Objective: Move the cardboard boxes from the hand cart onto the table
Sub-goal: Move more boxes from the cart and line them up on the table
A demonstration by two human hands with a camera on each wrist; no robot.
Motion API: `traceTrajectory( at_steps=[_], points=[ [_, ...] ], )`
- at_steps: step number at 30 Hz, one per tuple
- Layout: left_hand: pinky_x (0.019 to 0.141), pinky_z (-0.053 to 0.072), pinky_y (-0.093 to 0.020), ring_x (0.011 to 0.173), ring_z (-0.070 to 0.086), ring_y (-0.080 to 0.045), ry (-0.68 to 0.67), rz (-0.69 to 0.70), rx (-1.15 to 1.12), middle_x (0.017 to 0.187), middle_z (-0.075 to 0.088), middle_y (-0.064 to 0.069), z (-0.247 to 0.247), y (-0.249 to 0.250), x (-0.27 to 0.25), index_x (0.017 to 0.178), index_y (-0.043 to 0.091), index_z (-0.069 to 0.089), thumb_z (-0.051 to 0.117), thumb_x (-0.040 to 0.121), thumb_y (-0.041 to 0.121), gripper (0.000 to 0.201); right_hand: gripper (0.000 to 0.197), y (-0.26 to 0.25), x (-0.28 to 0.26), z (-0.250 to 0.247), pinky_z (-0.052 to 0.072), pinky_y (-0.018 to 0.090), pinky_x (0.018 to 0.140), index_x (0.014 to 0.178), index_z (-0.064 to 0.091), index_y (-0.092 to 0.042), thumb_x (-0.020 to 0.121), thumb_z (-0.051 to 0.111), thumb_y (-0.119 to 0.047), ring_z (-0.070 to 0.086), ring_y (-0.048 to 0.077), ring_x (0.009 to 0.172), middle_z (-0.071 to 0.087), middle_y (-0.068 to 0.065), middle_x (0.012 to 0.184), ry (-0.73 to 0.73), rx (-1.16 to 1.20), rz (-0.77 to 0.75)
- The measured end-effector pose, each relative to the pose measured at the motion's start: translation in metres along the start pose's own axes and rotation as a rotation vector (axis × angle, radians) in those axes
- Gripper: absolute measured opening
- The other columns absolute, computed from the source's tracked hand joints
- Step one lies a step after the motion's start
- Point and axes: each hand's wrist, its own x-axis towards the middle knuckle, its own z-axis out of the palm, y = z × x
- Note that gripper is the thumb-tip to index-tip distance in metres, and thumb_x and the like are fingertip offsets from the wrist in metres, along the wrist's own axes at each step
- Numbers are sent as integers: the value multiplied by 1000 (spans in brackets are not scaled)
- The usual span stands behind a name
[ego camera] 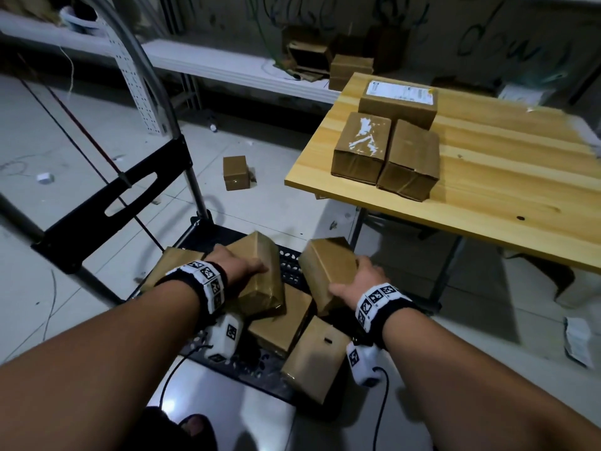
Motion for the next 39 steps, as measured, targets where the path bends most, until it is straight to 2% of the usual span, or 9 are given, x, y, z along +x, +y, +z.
traceTrajectory(
  at_steps=[7,11,15,18,21,26,29,32,39],
  points=[
    [86,62,-60,96,74,-42,-141,73,-391,112,74,-19,-31,3,-23,120,12,65,93,52,51,83,87,0,-42,-23,63,43,81,146,44,-40,68,80,-55,67,22,98,55,1,136,-57,399,-150],
    [90,59,-59,94,77,-42,-245,68,-564,104,79,-19,-52,-2,-32,116,8,70,97,37,48,93,61,5,-70,-39,54,25,69,140,56,-32,84,78,-43,67,14,96,61,3,129,-58,552,-249],
    [79,54,-40,82,65,-33,-361,193,-705,86,70,-15,-73,5,-68,107,4,66,82,78,37,47,49,5,-96,-56,62,40,84,128,64,-31,84,74,-47,71,20,99,68,4,120,-62,701,-294],
    [91,53,-47,97,65,-36,-406,292,-741,104,71,-17,-90,10,-87,128,6,63,84,70,40,71,60,-2,-115,-66,62,55,89,115,70,-29,66,72,-63,76,28,99,75,10,115,-75,846,-318],
    [83,56,-45,91,69,-35,-418,357,-793,103,72,-14,-99,23,-106,123,14,66,97,45,46,89,51,-10,-133,-81,59,61,91,103,75,-27,68,70,-65,77,32,98,79,11,104,-45,952,-353],
    [68,64,-39,82,72,-27,-364,492,-920,101,74,-11,-94,73,-154,112,14,71,79,82,37,40,50,-3,-159,-137,57,59,96,103,75,-25,73,67,-65,77,28,97,81,6,98,85,995,-424],
    [84,62,-45,77,74,-25,-389,561,-886,93,76,-10,-87,109,-171,113,11,72,86,72,37,51,45,15,-159,-162,57,59,97,99,77,-30,74,69,-66,75,28,101,81,4,101,159,1078,-452],
    [81,62,-45,82,72,-26,-408,583,-821,98,77,-11,-76,149,-181,119,9,72,87,73,45,60,31,29,-149,-182,61,55,90,103,74,-29,89,67,-56,76,31,99,79,14,107,204,1168,-443],
    [88,54,-39,101,68,-26,-374,607,-656,111,75,-7,-11,261,-211,123,13,71,77,87,52,53,46,69,-115,-242,62,44,74,101,70,-36,71,66,-70,76,29,99,75,7,115,469,1368,-259]
  ],
)
